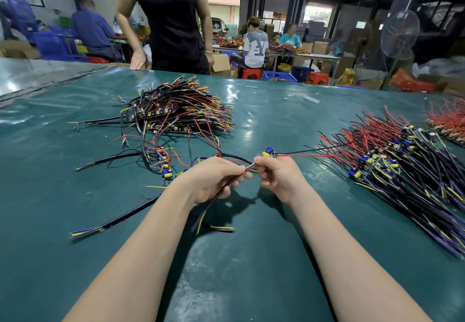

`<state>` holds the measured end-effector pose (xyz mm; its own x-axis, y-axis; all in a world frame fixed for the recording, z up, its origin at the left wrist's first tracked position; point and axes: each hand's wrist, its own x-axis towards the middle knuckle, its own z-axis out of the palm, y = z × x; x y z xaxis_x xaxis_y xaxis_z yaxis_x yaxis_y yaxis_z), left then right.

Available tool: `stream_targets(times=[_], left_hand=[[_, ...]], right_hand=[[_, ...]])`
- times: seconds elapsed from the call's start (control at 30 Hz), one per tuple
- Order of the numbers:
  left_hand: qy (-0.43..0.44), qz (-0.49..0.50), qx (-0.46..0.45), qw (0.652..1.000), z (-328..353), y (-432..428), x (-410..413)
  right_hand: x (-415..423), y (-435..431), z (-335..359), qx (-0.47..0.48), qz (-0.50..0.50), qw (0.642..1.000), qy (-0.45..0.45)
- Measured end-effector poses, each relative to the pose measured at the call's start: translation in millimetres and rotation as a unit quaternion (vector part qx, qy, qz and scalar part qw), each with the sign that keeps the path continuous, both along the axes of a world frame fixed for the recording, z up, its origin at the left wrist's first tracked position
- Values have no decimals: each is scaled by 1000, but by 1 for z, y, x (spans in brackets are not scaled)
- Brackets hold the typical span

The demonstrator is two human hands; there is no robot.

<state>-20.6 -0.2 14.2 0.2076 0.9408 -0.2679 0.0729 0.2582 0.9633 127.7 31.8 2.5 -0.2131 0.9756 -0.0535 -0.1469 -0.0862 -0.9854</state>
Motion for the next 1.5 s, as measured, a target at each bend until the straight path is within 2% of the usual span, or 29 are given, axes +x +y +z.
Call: stream_targets(times=[0.07,0.17,0.27,0.37,0.47,0.6,0.7,0.83,0.97,1.03,1.13,1.2,1.23,1.3,1.37,1.43,1.5], left_hand=[[0,3,-11,1000,0,-1,1],[68,36,28,997,-2,-1,5],[70,60,60,994,-3,1,5],[62,33,99,993,-3,2,4],[67,14,110,992,-4,2,0],[160,84,147,973,-7,3,0],[208,145,194,948,-10,5,0],[136,90,127,978,-13,5,-3],[53,27,70,996,-12,6,-16],[68,37,87,993,-11,7,-21],[168,122,158,965,-14,11,-24],[190,148,171,955,-13,11,-24],[167,140,156,964,-12,10,-24],[50,98,80,991,-8,7,-22],[-57,54,-2,997,-4,5,-19],[-77,22,-38,996,-4,4,-16],[-47,6,-41,998,-4,3,-13]], right_hand=[[2,1,2,-2,5,1000,15],[1,1,4,11,29,999,20],[1,1,6,7,29,999,36],[7,2,8,-16,-9,998,55],[13,3,8,3,-75,997,12],[11,4,6,64,-86,994,-30],[5,3,8,78,-58,995,-2],[3,1,10,89,-46,995,14],[17,8,10,54,-107,987,107],[25,11,9,40,-128,980,149],[26,14,9,35,-123,974,189],[22,14,11,43,-115,971,205],[21,14,12,45,-114,968,218],[24,15,14,45,-120,959,253],[29,16,13,37,-130,950,281],[31,17,10,28,-135,946,292],[30,18,6,18,-146,948,284]])
